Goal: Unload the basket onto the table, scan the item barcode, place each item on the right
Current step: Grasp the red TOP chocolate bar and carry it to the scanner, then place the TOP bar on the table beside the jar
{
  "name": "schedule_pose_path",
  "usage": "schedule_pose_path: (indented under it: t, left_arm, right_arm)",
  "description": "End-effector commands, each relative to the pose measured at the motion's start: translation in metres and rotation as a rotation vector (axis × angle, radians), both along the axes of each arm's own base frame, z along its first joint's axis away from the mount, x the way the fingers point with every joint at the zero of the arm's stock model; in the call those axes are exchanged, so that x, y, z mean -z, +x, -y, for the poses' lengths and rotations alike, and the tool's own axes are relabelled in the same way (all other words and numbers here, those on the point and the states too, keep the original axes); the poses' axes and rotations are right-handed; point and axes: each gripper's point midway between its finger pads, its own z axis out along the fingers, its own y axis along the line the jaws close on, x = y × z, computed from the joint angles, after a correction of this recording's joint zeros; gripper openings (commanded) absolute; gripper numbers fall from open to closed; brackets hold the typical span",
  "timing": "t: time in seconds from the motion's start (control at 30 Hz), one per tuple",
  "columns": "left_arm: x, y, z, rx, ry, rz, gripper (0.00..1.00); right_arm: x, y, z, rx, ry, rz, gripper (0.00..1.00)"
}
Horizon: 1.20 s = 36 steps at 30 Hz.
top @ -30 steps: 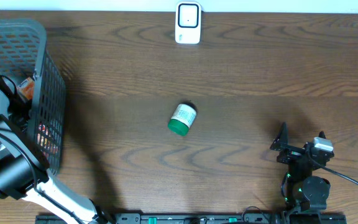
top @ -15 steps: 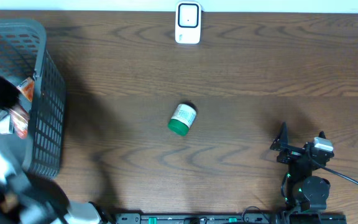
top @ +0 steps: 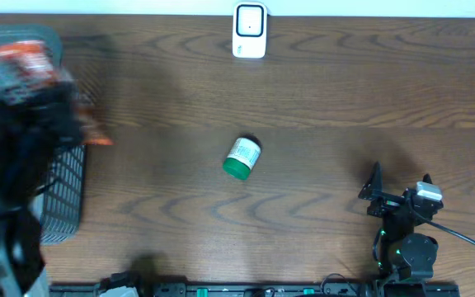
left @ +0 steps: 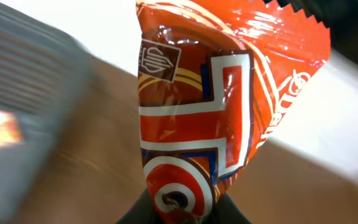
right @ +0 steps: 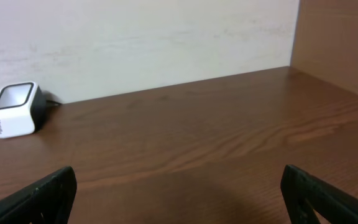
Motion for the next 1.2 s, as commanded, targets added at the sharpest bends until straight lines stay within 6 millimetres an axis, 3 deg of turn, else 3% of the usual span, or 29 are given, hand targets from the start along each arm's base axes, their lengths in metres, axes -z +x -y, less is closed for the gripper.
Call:
schedule_pose_path:
  t: [0.0, 0.17, 0.43, 0.6, 0.73, 0.9, 0.93, 0.97, 1.0, 1.07, 1.17]
  left_arm:
    - [0.053, 0.025, 0.056, 0.176, 0.004, -0.162, 0.15]
    - [0.135, 0.050, 0.073, 0.075, 0.160, -0.392, 0.15]
    - [0.262, 0.075, 0.088, 0.028, 0.241, -0.683, 0.14]
    - [0.335, 0.074, 0.092, 0.028, 0.266, -0.836, 0.15]
    - [0.377, 0.066, 0.112, 0.094, 0.260, -0.919, 0.15]
    - [0.394, 0.062, 0.141, 0.173, 0.252, -0.924, 0.15]
    - [0.394, 0.064, 0.145, 0.181, 0.254, -0.913, 0.23]
    - [0.390, 0.066, 0.150, 0.191, 0.255, -0.888, 0.52]
    - [0.386, 0.068, 0.150, 0.193, 0.255, -0.877, 0.62]
    - [0.374, 0.072, 0.148, 0.191, 0.246, -0.849, 0.75]
    - [0.333, 0.082, 0.136, 0.177, 0.222, -0.768, 0.78]
  right_arm:
    - [0.001, 0.000, 0.001, 0.004, -0.006, -0.004, 0.99]
    - [0.001, 0.000, 0.001, 0.004, -0.006, -0.004, 0.99]
    - [0.001, 0.000, 0.001, 0.004, -0.006, -0.004, 0.99]
    - [0.001, 0.000, 0.001, 0.004, -0.006, -0.004, 0.99]
    - [0.001, 0.000, 0.001, 0.004, -0.006, -0.004, 0.99]
    - [0.001, 0.000, 0.001, 0.004, -0.006, -0.004, 0.99]
    - [0.001, 0.000, 0.001, 0.004, -0.006, -0.004, 0.99]
    - [0.001, 0.000, 0.001, 0.004, -0.006, -0.004, 0.99]
    - [0.001, 0.000, 0.001, 0.004, -0.006, -0.004, 0.99]
    - [0.001, 0.000, 0.001, 0.004, -0.006, -0.004, 0.99]
    - [0.001, 0.000, 0.001, 0.004, -0.006, -0.004, 0.99]
